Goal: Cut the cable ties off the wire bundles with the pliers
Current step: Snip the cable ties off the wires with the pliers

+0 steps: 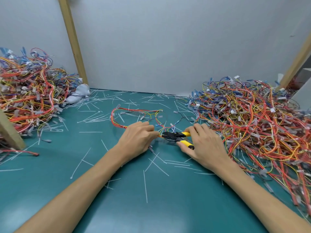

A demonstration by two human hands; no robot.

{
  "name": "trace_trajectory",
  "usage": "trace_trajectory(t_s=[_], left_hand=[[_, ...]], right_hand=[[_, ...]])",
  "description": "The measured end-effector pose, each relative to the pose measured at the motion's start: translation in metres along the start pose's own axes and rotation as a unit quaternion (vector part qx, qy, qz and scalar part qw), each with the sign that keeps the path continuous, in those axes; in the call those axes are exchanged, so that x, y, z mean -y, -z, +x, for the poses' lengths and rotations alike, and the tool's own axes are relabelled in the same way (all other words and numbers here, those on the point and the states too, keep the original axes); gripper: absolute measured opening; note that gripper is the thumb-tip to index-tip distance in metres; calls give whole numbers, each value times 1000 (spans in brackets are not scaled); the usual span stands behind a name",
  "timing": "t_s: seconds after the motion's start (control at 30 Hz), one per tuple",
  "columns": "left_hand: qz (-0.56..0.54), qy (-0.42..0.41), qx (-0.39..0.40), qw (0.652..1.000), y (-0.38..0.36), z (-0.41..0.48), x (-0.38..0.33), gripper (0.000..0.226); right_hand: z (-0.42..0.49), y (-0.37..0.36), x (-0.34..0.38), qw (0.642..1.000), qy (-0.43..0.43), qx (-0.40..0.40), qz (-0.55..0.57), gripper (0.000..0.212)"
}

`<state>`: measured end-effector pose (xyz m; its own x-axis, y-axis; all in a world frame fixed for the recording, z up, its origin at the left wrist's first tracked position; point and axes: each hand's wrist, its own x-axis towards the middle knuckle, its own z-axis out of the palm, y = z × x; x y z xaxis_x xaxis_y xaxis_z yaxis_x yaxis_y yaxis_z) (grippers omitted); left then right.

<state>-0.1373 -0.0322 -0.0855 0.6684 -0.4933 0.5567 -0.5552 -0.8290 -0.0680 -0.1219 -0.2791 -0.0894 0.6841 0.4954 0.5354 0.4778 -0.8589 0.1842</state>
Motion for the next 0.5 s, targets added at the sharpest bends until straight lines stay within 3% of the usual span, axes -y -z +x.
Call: trace_trajectory(t_s=[0.4,0.5], left_hand=[[-36,7,-8,999,-3,-4,-3,12],[-59,27,-8,998,-4,-5,-5,12]], right_hand=[[-2,4,4,999,27,8,26,42],[-1,6,3,997,18,60,33,46]])
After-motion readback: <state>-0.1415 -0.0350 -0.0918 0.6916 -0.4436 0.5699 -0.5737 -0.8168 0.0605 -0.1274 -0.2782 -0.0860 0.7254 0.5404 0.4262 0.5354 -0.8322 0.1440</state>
